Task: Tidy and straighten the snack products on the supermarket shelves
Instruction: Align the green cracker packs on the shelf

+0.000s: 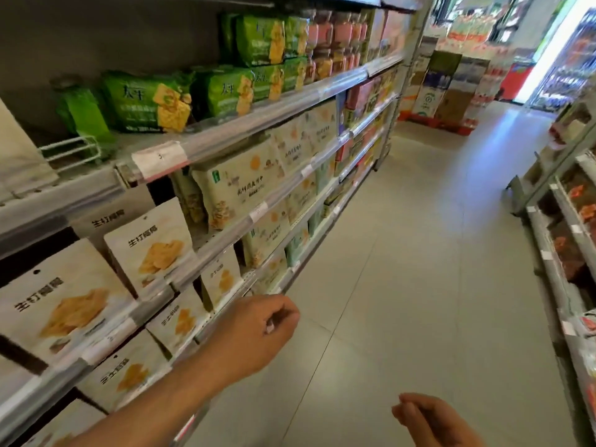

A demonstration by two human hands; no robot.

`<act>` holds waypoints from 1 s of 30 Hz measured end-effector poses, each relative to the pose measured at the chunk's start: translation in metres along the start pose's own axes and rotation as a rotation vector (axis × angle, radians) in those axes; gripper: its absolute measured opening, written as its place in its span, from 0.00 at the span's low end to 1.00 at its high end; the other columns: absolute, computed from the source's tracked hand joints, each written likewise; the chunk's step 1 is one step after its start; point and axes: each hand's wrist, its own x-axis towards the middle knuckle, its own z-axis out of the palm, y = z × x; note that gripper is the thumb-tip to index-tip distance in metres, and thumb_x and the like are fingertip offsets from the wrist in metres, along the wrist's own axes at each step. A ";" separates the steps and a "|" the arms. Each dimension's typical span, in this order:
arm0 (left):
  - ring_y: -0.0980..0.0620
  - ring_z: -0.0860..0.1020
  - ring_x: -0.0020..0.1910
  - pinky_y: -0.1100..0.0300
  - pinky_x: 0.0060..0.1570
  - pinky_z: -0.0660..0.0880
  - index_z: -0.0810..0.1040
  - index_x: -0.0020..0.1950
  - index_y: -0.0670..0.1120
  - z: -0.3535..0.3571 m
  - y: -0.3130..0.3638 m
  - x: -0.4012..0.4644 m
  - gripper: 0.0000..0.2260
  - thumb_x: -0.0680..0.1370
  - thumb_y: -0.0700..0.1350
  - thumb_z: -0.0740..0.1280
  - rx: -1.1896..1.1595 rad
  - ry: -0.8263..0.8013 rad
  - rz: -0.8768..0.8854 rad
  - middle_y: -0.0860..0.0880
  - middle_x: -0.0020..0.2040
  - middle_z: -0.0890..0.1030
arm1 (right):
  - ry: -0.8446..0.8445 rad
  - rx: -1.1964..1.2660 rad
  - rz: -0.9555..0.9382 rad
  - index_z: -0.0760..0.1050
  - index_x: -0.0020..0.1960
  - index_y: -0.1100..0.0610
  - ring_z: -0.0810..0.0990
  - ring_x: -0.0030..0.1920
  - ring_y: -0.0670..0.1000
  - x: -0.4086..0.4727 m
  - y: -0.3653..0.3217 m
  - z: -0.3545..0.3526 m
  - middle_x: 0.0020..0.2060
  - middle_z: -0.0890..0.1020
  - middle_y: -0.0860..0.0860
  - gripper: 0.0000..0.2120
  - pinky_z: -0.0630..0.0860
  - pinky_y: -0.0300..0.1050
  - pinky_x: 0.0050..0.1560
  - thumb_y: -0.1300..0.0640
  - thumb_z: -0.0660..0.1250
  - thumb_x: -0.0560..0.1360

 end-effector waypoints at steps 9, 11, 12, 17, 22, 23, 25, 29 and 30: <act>0.59 0.78 0.42 0.64 0.39 0.75 0.80 0.44 0.58 0.023 0.031 0.057 0.05 0.78 0.52 0.67 0.085 0.270 -0.311 0.62 0.42 0.81 | -0.400 0.112 -0.361 0.81 0.41 0.41 0.83 0.39 0.41 0.230 -0.063 -0.020 0.36 0.85 0.42 0.13 0.76 0.33 0.40 0.60 0.70 0.74; 0.59 0.78 0.42 0.66 0.38 0.74 0.80 0.42 0.58 0.015 0.036 0.058 0.06 0.78 0.52 0.67 0.098 0.362 -0.363 0.62 0.41 0.81 | -0.477 0.127 -0.446 0.80 0.40 0.41 0.83 0.40 0.40 0.265 -0.092 -0.008 0.36 0.85 0.41 0.12 0.75 0.28 0.39 0.58 0.69 0.75; 0.59 0.79 0.42 0.67 0.38 0.74 0.80 0.41 0.58 0.010 0.037 0.057 0.07 0.79 0.51 0.67 0.120 0.398 -0.379 0.62 0.41 0.81 | -0.509 0.133 -0.487 0.80 0.41 0.41 0.82 0.41 0.40 0.277 -0.105 0.000 0.37 0.85 0.40 0.10 0.74 0.27 0.39 0.57 0.69 0.75; 0.62 0.79 0.43 0.70 0.38 0.73 0.81 0.44 0.58 -0.017 0.032 0.049 0.05 0.78 0.50 0.68 0.153 0.649 -0.508 0.65 0.41 0.81 | -0.731 0.134 -0.691 0.80 0.43 0.44 0.82 0.41 0.40 0.317 -0.159 0.063 0.37 0.84 0.39 0.09 0.73 0.26 0.40 0.58 0.69 0.75; 0.60 0.80 0.40 0.69 0.35 0.74 0.81 0.41 0.57 -0.064 0.014 0.052 0.07 0.77 0.46 0.70 0.174 0.891 -0.588 0.62 0.38 0.82 | -0.961 0.050 -0.868 0.81 0.43 0.43 0.81 0.41 0.43 0.337 -0.196 0.122 0.37 0.83 0.41 0.11 0.73 0.29 0.34 0.61 0.70 0.75; 0.61 0.79 0.40 0.69 0.34 0.75 0.81 0.42 0.58 -0.076 0.012 0.058 0.07 0.77 0.46 0.69 0.196 0.928 -0.591 0.63 0.39 0.82 | -0.991 0.039 -0.897 0.80 0.43 0.42 0.81 0.41 0.42 0.342 -0.205 0.132 0.37 0.83 0.40 0.12 0.72 0.28 0.33 0.60 0.70 0.75; 0.63 0.79 0.41 0.68 0.33 0.75 0.80 0.43 0.59 -0.102 0.012 0.072 0.07 0.77 0.46 0.69 0.276 0.991 -0.579 0.61 0.38 0.81 | -1.039 0.029 -0.962 0.79 0.45 0.39 0.81 0.44 0.41 0.355 -0.224 0.148 0.40 0.83 0.37 0.11 0.73 0.28 0.36 0.57 0.70 0.75; 0.64 0.77 0.44 0.71 0.35 0.70 0.77 0.51 0.58 -0.154 0.031 0.103 0.06 0.77 0.48 0.66 0.480 1.138 -0.492 0.63 0.45 0.78 | -1.066 0.073 -1.154 0.78 0.47 0.38 0.80 0.47 0.37 0.376 -0.282 0.172 0.45 0.82 0.32 0.07 0.73 0.26 0.39 0.51 0.67 0.75; 0.63 0.76 0.44 0.71 0.38 0.69 0.77 0.55 0.56 -0.167 0.037 0.109 0.08 0.77 0.49 0.65 0.560 1.163 -0.474 0.62 0.48 0.77 | -1.061 0.083 -1.207 0.77 0.48 0.37 0.80 0.48 0.36 0.380 -0.299 0.178 0.44 0.82 0.33 0.07 0.74 0.26 0.40 0.49 0.65 0.75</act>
